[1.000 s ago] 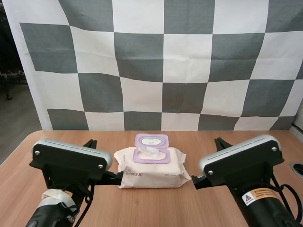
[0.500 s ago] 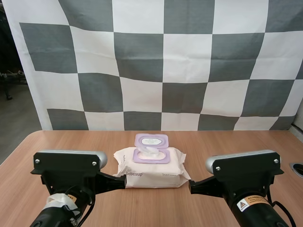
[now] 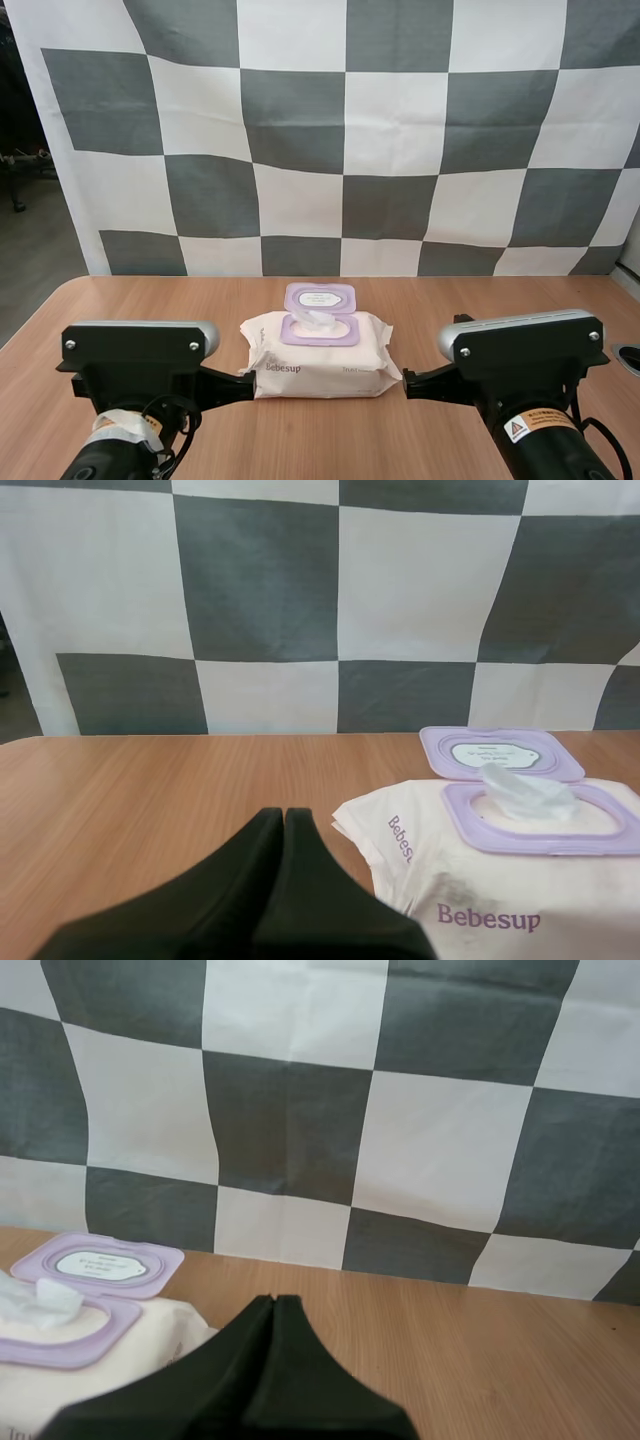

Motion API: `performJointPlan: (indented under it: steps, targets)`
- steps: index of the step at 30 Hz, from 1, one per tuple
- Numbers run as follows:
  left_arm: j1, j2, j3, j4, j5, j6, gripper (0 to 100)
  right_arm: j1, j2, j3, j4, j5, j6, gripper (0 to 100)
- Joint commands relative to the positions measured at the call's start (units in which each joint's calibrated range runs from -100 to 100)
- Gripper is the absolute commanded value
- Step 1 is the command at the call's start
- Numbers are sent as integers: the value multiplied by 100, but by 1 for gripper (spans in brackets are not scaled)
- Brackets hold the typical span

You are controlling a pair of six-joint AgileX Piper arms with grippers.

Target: Open the wet wipes lid

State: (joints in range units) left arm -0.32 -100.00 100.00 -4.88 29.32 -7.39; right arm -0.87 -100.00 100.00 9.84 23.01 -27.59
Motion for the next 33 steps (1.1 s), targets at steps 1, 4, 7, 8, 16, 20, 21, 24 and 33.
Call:
performJointPlan:
  steps: [1,4,7,8,16,20,21,24,33]
  targets:
    - [-3,0,0,3,-3,1,2,-1,0,0,4,291,-58,0]
    - [-3,0,0,3,37,1,2,-1,0,0,16,740,-99,0]
    - [-3,0,0,3,37,1,2,-1,0,0,16,802,-136,0]
    - [-3,0,0,3,37,1,2,-1,0,0,16,818,-136,0]
    - [-3,0,0,3,37,1,2,-1,0,0,4,815,-136,0]
    - [-3,0,0,3,37,1,2,-1,0,0,15,815,-136,0]
    - [-3,0,0,3,21,1,2,-1,0,0,15,815,-136,0]
    - [-3,0,0,3,21,1,2,-1,0,0,15,815,-136,0]
    - [-3,0,0,3,21,1,2,-1,0,0,15,815,-136,0]
